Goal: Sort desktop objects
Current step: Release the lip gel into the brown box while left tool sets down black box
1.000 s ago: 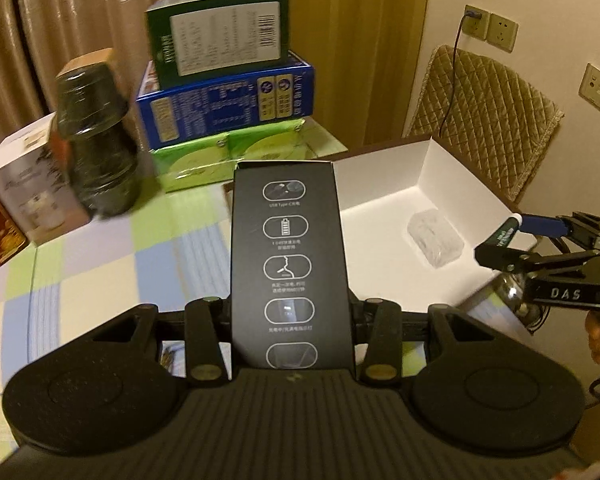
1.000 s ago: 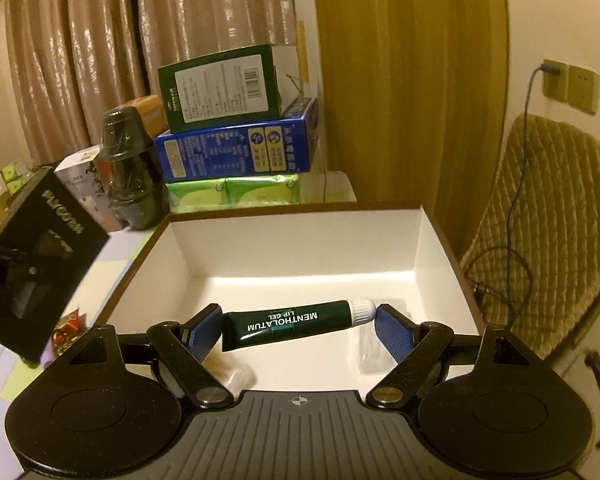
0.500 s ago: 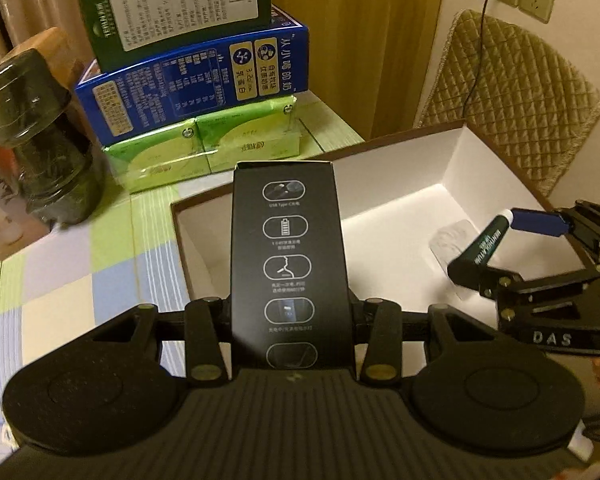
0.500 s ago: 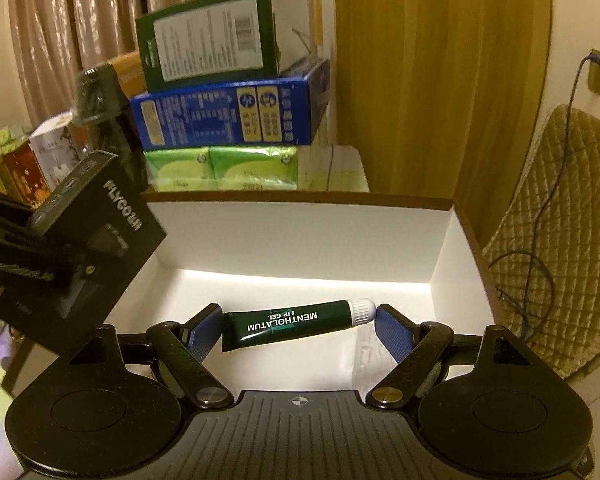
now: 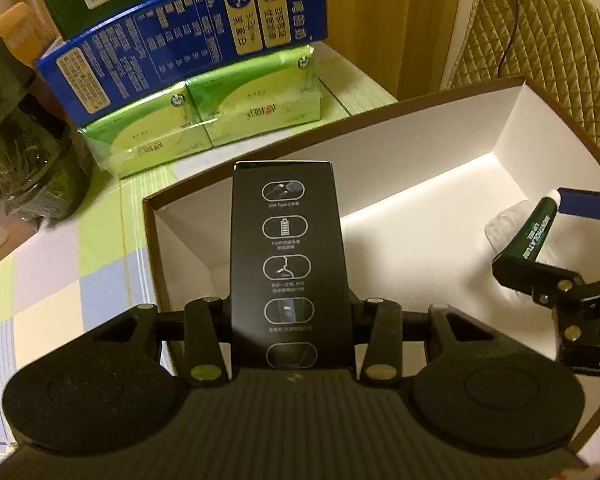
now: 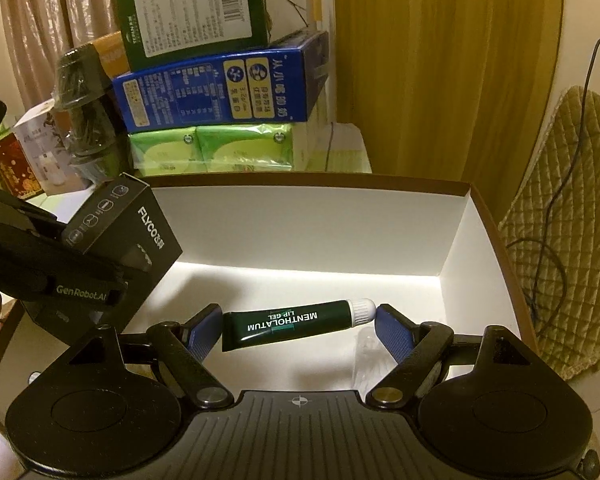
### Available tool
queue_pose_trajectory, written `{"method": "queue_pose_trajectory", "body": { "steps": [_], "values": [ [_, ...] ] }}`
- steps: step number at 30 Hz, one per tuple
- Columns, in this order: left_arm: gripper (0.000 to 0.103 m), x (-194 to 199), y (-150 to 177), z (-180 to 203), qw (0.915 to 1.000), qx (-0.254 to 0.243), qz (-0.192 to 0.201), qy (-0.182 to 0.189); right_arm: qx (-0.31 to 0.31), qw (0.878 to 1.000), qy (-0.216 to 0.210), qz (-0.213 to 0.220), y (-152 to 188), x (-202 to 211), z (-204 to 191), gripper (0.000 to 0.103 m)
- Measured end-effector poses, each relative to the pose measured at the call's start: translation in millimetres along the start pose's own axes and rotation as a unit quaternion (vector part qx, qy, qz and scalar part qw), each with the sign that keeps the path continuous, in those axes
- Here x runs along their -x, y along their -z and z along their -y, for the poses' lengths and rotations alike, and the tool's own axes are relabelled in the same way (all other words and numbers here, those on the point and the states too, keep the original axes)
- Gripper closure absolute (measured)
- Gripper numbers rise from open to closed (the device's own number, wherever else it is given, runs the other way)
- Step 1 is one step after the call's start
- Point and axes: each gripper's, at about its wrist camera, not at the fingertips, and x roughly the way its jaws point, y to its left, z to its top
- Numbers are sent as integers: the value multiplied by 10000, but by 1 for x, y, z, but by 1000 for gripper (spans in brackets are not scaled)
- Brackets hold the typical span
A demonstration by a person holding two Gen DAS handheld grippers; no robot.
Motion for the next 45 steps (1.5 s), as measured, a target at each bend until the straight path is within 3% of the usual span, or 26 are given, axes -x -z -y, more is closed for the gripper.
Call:
{"method": "queue_pose_trajectory", "body": {
  "steps": [5, 8, 20, 23, 25, 28, 30, 34, 45],
  "values": [
    [63, -7, -2, -2, 10000, 27, -24, 40, -20, 10000, 20, -64, -2, -4, 4, 23],
    [51, -4, -5, -1, 9999, -54, 84, -16, -12, 10000, 10, -80, -4, -6, 4, 23],
    [50, 8, -7, 1, 9998, -72, 116, 153, 89, 9996, -159, -208, -9, -13, 4, 23],
    [45, 11, -6, 3, 9997, -88, 123, 185, 74, 9998, -148, -112, -8, -10, 4, 16],
    [43, 14, -5, 4, 9996, -94, 153, 209, 87, 9999, -122, -28, -7, -6, 4, 8],
    [41, 19, -3, 4, 9994, -81, 181, 268, 105, 9999, -121, -26, -5, 0, 5, 7],
    [33, 23, -2, 5, 9994, -76, 192, 295, 111, 9998, -140, -59, -3, 5, 6, 6],
    [28, 34, 5, 5, 9992, -70, 232, 323, 90, 9998, -114, -163, 2, 16, 8, 2],
    [17, 74, 27, 3, 9988, 72, 342, 333, -287, 9995, -126, -85, 11, 59, 14, 2]
  ]
}}
